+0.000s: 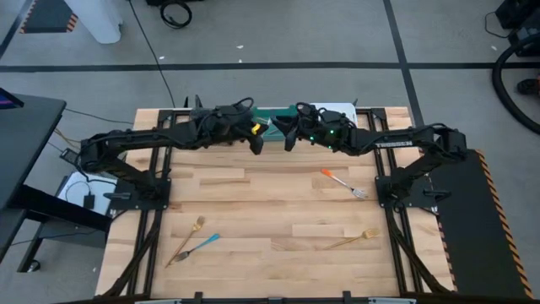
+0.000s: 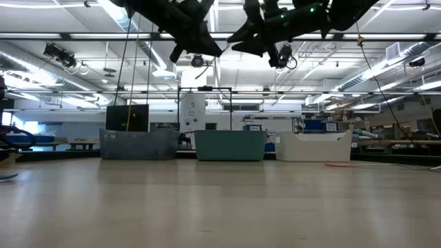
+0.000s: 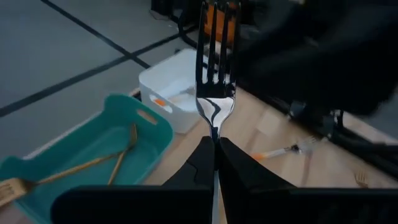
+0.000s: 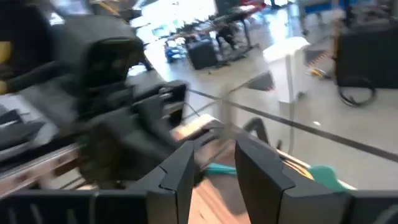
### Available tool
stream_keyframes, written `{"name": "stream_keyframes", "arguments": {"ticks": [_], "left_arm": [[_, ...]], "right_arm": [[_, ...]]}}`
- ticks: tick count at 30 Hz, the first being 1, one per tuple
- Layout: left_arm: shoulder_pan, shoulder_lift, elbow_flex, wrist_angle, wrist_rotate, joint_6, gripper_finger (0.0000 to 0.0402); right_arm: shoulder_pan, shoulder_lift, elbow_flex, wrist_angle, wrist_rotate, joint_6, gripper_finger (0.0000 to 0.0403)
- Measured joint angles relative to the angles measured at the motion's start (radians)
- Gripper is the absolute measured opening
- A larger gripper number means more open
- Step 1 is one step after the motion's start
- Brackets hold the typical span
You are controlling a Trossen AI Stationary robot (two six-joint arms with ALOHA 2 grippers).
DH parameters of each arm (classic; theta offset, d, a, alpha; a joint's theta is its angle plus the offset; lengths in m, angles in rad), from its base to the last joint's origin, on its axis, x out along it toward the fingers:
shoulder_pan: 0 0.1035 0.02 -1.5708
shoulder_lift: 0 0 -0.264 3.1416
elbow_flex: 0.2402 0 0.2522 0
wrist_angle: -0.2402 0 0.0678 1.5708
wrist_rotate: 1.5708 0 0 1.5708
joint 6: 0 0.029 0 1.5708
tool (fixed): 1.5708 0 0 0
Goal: Sort silverware by color (type)
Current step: Put the orange fork into the white bin
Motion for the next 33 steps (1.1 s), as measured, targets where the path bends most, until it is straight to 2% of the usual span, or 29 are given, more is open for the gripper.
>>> {"name": "stream_keyframes", "arguments": {"ticks": [9, 12, 15, 16, 20, 23, 27, 33], "left_arm": [[-0.015, 0.041, 0.000, 0.012, -0.002, 0.001, 0.0012], [-0.015, 0.041, 0.000, 0.009, -0.003, 0.002, 0.0015], [-0.011, 0.041, 0.000, 0.009, 0.000, 0.003, 0.0026], [-0.008, 0.041, 0.000, 0.009, -0.002, 0.004, 0.0031], [0.006, 0.041, 0.000, 0.007, 0.003, 0.005, 0.0044], [0.024, 0.037, 0.000, 0.001, 0.006, 0.062, 0.0054], [0.052, -0.011, 0.003, -0.029, 0.009, 0.097, 0.0071], [0.081, -0.074, 0.003, -0.227, 0.010, 0.170, 0.0092]], "right_arm": [[-0.016, 0.060, 0.002, 0.059, 0.007, 0.009, 0.0121], [-0.018, 0.069, 0.000, 0.059, 0.007, -0.003, 0.0090], [-0.017, 0.067, 0.000, 0.056, 0.020, -0.030, 0.0024], [-0.017, 0.067, 0.001, 0.056, 0.023, -0.040, 0.0014], [-0.026, 0.061, 0.001, 0.046, 0.054, -0.070, 0.0009], [-0.041, 0.039, 0.000, 0.009, 0.078, -0.130, 0.0007], [-0.078, -0.039, 0.000, -0.164, 0.119, -0.218, 0.0005], [-0.173, -0.166, 0.000, -0.527, 0.231, -0.382, 0.0005]]}}
